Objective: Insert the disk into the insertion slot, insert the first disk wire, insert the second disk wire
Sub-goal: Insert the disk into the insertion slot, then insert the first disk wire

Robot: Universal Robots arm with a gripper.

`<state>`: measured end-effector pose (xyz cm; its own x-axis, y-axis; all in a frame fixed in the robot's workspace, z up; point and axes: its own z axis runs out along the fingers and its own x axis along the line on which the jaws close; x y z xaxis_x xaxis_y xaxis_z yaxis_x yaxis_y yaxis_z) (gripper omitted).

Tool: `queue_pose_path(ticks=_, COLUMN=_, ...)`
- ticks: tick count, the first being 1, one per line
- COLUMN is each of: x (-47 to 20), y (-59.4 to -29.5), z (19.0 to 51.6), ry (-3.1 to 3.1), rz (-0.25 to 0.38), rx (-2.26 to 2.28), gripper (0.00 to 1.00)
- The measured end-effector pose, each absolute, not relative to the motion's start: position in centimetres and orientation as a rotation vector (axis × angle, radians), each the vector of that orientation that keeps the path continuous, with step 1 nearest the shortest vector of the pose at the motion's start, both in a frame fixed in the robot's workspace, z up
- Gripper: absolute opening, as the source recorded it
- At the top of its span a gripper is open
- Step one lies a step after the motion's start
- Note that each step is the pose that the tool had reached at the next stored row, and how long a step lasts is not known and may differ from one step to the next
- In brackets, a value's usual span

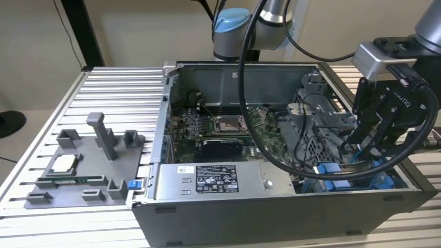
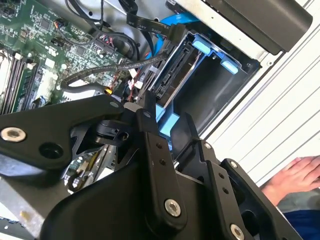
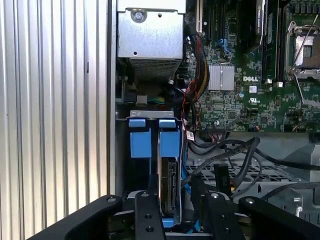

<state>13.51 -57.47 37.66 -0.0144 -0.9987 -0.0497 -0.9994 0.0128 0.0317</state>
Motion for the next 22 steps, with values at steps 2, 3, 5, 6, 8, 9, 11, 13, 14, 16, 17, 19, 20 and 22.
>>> queue_pose_path(ticks=2, x=13.5, y=-57.5, z=37.9, ry=2.226, rz=0.09, rx=-2.196, gripper=1.0)
queue_pose_path(ticks=3, x=13.5, y=-57.5, z=38.1, ry=2.226, rz=0.09, rx=-2.196, gripper=1.0)
queue_pose_path(ticks=5, x=13.5, y=-57.5, z=38.5, ry=2.226, rz=0.09, rx=-2.196, gripper=1.0)
queue_pose_path(ticks=6, x=13.5, y=-57.5, z=38.7, ry=2.226, rz=0.09, rx=-2.196, gripper=1.0)
queue_pose_path(ticks=8, x=13.5, y=-57.5, z=39.2, ry=2.226, rz=0.09, rx=-2.196, gripper=1.0)
queue_pose_path(ticks=9, x=13.5, y=-57.5, z=39.5, ry=2.226, rz=0.09, rx=-2.196, gripper=1.0)
queue_pose_path(ticks=11, x=13.5, y=-57.5, z=40.0, ry=2.226, rz=0.09, rx=-2.196, gripper=1.0)
queue_pose_path(ticks=13, x=13.5, y=-57.5, z=40.6, ry=2.226, rz=0.09, rx=-2.196, gripper=1.0)
queue_pose_path(ticks=14, x=13.5, y=-57.5, z=40.9, ry=2.226, rz=0.09, rx=-2.196, gripper=1.0)
queue_pose_path(ticks=16, x=13.5, y=-57.5, z=41.3, ry=2.226, rz=0.09, rx=-2.196, gripper=1.0)
queue_pose_path(ticks=17, x=13.5, y=-57.5, z=41.4, ry=2.226, rz=0.09, rx=-2.196, gripper=1.0)
queue_pose_path(ticks=19, x=13.5, y=-57.5, z=41.6, ry=2.226, rz=0.09, rx=-2.196, gripper=1.0)
queue_pose_path(ticks=20, x=13.5, y=-57.5, z=41.7, ry=2.226, rz=0.09, rx=-2.196, gripper=1.0)
queue_pose_path(ticks=22, x=13.5, y=-57.5, z=41.9, ry=2.226, rz=0.09, rx=-2.196, gripper=1.0)
